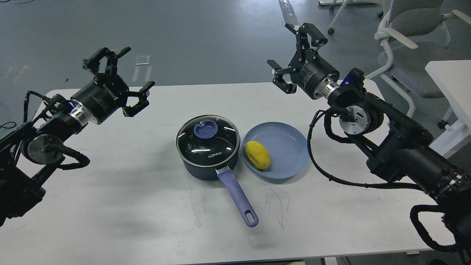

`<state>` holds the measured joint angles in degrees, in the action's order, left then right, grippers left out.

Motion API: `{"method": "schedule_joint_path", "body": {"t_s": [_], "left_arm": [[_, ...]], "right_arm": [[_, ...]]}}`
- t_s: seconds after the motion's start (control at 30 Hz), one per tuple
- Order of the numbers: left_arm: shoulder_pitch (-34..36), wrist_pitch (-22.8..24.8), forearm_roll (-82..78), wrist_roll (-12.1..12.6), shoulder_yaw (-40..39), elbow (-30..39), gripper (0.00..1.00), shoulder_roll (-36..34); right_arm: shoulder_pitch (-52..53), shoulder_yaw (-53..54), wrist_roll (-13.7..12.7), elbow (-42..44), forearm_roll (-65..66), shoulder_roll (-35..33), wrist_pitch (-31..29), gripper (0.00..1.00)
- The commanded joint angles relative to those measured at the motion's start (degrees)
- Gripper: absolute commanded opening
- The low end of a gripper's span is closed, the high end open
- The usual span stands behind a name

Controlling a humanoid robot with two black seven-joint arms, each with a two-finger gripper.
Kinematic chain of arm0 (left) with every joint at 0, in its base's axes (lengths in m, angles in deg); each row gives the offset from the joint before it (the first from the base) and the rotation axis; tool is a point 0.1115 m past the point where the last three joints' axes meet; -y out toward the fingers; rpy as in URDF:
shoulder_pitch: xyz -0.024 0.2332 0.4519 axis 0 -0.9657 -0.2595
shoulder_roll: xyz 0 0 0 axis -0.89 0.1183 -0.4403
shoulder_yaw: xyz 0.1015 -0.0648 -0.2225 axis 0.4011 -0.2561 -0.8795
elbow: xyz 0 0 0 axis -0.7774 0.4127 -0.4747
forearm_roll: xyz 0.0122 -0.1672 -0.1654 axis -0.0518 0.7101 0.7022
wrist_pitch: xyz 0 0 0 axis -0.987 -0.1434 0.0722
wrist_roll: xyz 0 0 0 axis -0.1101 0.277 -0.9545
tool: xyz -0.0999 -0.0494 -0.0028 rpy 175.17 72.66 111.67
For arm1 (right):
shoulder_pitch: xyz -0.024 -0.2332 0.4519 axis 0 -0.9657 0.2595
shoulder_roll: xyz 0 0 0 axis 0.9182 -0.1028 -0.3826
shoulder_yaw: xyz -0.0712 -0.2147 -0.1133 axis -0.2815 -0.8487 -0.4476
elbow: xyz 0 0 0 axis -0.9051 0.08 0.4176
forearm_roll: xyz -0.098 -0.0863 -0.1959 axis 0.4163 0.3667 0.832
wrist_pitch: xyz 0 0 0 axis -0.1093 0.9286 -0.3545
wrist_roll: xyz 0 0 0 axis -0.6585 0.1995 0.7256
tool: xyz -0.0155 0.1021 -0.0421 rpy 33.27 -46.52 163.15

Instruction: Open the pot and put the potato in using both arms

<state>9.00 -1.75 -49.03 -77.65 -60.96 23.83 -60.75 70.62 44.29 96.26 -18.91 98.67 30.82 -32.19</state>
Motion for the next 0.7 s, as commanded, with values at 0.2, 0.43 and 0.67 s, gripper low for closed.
{"method": "schedule_joint_path", "body": {"t_s": [0.2, 0.43, 0.67], "left_arm": [[-0.18, -0.39, -0.01, -0.35, 0.0, -0.01, 0.98, 0.18], [0.17, -0.31, -0.09, -0.35, -0.08, -0.09, 0.98, -0.69], [2.81, -2.32, -15.27, -0.7, -0.08, 0.17, 0.98, -3.24]], "right_arm": [[0.0, 0.68, 0.1, -0.02, 0.09, 0.0, 0.0, 1.0], [0.0, 0.5, 0.1, 0.07, 0.26, -0.09, 0.0, 1.0], [-0.08, 0.32, 0.1, 0.15, 0.53, -0.53, 0.09, 1.0]]}}
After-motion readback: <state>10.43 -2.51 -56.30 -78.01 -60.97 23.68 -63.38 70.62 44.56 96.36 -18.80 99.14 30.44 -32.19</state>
